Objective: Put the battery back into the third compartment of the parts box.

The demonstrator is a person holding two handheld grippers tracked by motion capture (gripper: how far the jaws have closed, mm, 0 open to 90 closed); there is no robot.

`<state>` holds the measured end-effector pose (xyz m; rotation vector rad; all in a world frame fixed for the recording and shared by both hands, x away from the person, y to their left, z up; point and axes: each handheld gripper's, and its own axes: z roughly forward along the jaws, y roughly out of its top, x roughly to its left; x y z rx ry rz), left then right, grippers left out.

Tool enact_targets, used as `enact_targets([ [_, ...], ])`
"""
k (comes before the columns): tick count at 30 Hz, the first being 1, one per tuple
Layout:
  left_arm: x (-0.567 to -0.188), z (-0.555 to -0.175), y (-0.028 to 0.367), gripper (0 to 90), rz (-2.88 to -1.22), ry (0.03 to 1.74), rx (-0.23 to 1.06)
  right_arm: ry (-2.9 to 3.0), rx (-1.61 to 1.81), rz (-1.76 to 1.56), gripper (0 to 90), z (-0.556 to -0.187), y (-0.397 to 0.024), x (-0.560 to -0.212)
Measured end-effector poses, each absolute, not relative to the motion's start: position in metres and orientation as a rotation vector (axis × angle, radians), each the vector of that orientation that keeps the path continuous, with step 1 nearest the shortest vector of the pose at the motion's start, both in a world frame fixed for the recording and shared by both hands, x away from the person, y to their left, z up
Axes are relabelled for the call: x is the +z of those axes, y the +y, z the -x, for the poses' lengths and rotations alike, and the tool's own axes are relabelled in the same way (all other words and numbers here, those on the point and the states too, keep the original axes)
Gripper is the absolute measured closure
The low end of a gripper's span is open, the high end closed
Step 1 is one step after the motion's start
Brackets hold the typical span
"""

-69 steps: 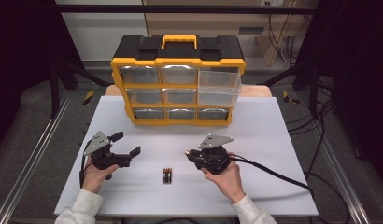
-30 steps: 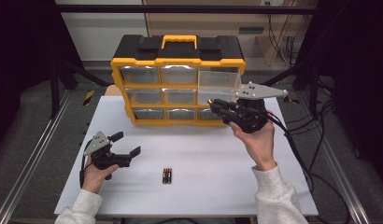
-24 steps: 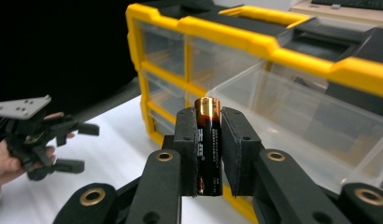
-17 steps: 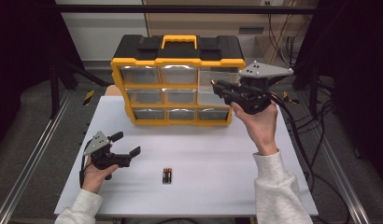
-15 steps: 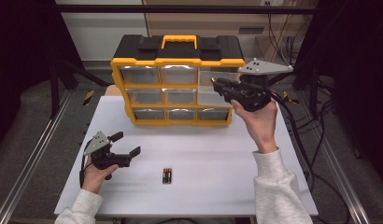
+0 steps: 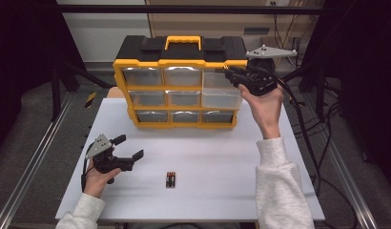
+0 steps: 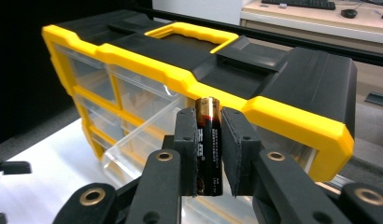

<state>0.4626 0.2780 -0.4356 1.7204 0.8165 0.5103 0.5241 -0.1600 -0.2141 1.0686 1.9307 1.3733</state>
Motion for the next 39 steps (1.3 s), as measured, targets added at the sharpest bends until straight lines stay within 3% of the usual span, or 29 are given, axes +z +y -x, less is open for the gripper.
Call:
enact_targets([
  [9, -0.436, -0.463, 0.278, 2.0, -1.719, 0.817, 0.509, 1.95, 1.302, -1.132, 77.3, -0.542, -0.162, -0.226],
  [29, -0.436, -0.463, 0.278, 2.0, -1.723, 0.816, 0.513, 2.015, 1.258, -1.156, 74.2, -0.543, -0.17, -0.246],
  [33, -0.436, -0.463, 0.278, 2.0, -1.72, 0.818, 0.513, 1.976, 1.324, -1.12, 68.4, -0.536, -0.171, -0.242],
  [36, -0.435, -0.463, 0.278, 2.1, -1.719, 0.818, 0.513, 1.928, 1.399, -1.079, 59.3, -0.525, -0.175, -0.237],
  [39, -0.435, -0.463, 0.278, 2.0, -1.719, 0.817, 0.513, 1.88, 1.459, -1.042, 43.9, -0.513, -0.177, -0.235],
])
